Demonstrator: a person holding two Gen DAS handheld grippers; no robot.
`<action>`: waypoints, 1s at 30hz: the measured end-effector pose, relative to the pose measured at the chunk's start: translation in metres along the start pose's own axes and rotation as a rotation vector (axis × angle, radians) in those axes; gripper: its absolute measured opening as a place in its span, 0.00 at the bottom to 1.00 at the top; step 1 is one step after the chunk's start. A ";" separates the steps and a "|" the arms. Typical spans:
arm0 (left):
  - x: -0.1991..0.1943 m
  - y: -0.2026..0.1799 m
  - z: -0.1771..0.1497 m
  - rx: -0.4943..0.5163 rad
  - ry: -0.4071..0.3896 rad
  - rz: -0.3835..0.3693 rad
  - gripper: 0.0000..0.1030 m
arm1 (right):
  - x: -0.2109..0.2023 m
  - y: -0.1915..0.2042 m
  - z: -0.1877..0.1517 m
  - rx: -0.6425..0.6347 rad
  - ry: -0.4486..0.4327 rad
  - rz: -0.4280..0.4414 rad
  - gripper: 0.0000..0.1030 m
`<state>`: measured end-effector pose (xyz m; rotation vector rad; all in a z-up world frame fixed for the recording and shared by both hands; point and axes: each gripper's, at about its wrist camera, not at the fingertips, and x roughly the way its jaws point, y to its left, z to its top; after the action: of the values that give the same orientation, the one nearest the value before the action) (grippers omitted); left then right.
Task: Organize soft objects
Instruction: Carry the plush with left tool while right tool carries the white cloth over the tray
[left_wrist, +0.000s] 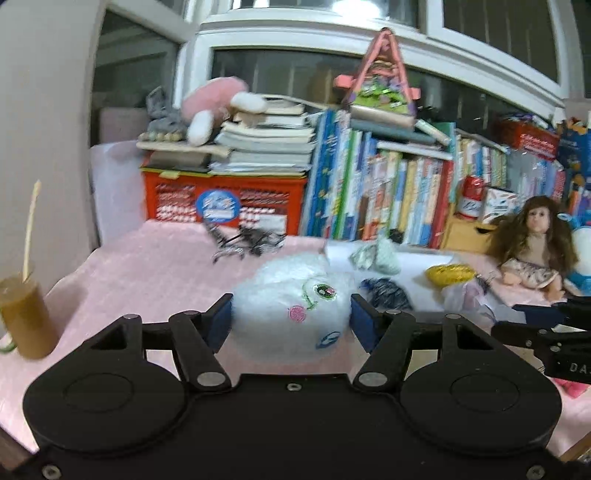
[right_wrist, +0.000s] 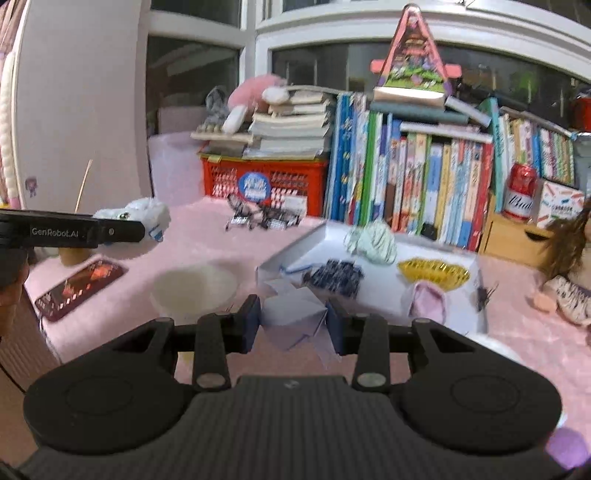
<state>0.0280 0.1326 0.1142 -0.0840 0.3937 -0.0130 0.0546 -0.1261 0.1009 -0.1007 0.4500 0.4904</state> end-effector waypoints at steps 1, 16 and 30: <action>0.000 -0.003 0.005 0.005 0.002 -0.014 0.62 | -0.002 -0.004 0.004 0.003 -0.010 -0.007 0.43; 0.079 -0.052 0.078 0.001 0.210 -0.165 0.62 | 0.005 -0.091 0.055 0.129 0.042 -0.212 0.43; 0.194 -0.082 0.084 -0.057 0.448 -0.135 0.62 | 0.061 -0.159 0.049 0.304 0.224 -0.234 0.43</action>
<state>0.2400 0.0524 0.1237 -0.1652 0.8355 -0.1554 0.1982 -0.2298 0.1162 0.0854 0.7177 0.1765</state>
